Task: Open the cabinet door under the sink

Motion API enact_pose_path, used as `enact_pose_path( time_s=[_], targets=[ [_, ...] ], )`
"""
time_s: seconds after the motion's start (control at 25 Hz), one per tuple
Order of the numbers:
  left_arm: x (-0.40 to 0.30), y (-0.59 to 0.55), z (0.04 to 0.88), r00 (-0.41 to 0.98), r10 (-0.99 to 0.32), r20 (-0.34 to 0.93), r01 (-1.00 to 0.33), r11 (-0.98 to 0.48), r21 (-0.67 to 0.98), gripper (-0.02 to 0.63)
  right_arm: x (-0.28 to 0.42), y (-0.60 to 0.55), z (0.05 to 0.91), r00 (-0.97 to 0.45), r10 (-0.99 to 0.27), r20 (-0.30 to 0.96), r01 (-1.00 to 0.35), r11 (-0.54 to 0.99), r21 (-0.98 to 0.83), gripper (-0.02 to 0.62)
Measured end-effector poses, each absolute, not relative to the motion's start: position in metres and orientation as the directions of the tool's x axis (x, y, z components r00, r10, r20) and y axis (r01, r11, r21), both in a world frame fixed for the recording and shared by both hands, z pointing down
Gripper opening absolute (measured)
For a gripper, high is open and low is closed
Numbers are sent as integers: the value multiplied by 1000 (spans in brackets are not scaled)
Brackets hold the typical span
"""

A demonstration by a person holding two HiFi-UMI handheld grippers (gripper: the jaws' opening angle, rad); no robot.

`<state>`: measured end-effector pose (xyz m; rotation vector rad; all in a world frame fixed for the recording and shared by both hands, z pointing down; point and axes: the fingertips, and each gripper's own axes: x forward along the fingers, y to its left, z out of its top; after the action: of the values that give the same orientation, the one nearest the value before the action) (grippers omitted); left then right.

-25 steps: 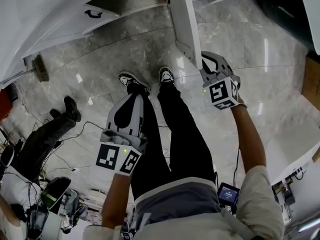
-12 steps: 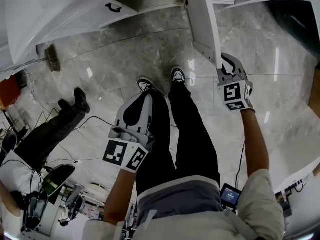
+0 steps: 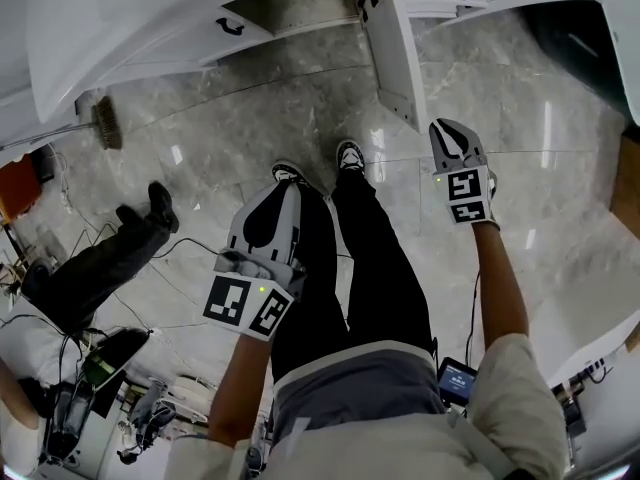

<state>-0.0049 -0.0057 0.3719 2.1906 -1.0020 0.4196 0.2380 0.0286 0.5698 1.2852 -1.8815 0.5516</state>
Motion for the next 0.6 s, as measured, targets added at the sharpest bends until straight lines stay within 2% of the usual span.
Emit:
enact_pose_path(
  time_s=[0.6],
  targets=[
    [7,-2,307,689,-562,457,-725,-528,443,2,236,35,463,-208,-672,711,-967,250,-46,41]
  ],
)
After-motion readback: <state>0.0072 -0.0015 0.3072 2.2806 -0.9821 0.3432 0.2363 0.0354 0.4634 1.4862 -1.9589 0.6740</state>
